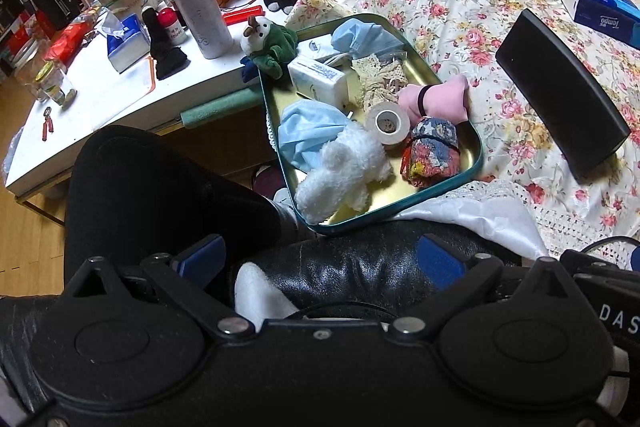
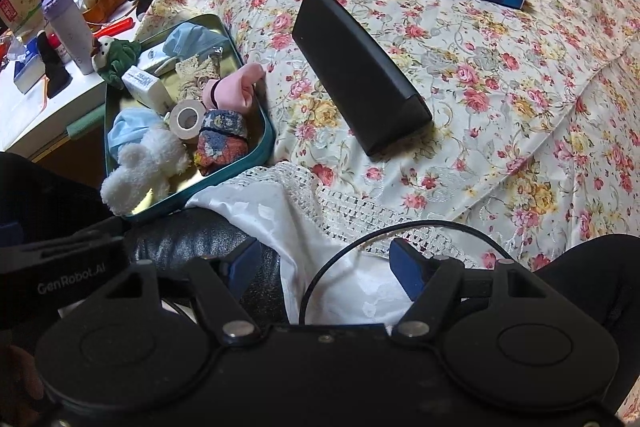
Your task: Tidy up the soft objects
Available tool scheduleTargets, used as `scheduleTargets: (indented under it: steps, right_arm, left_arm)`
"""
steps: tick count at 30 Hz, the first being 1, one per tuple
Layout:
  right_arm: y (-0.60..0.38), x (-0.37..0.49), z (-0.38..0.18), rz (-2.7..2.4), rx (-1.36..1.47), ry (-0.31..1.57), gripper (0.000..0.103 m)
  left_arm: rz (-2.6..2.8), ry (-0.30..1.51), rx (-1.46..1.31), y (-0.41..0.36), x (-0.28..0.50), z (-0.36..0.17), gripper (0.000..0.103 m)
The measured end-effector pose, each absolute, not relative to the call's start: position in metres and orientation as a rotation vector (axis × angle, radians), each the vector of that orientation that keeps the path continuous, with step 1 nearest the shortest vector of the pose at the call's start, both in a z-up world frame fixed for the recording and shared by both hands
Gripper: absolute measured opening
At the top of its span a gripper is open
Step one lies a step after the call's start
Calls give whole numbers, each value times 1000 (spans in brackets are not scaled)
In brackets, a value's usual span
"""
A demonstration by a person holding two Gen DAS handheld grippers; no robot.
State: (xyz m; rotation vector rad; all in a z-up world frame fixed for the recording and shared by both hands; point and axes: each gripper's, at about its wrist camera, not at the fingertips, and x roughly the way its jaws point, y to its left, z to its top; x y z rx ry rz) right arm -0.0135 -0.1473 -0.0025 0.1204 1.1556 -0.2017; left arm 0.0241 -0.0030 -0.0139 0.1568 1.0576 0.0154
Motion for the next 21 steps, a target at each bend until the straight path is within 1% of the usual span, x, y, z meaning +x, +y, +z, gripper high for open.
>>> scheduleTargets:
  steps: [21]
  right_arm:
    - [-143,-11,-8,-192,115,1182,71]
  left_arm:
    - [1,1100,154,-3,25,-22,100]
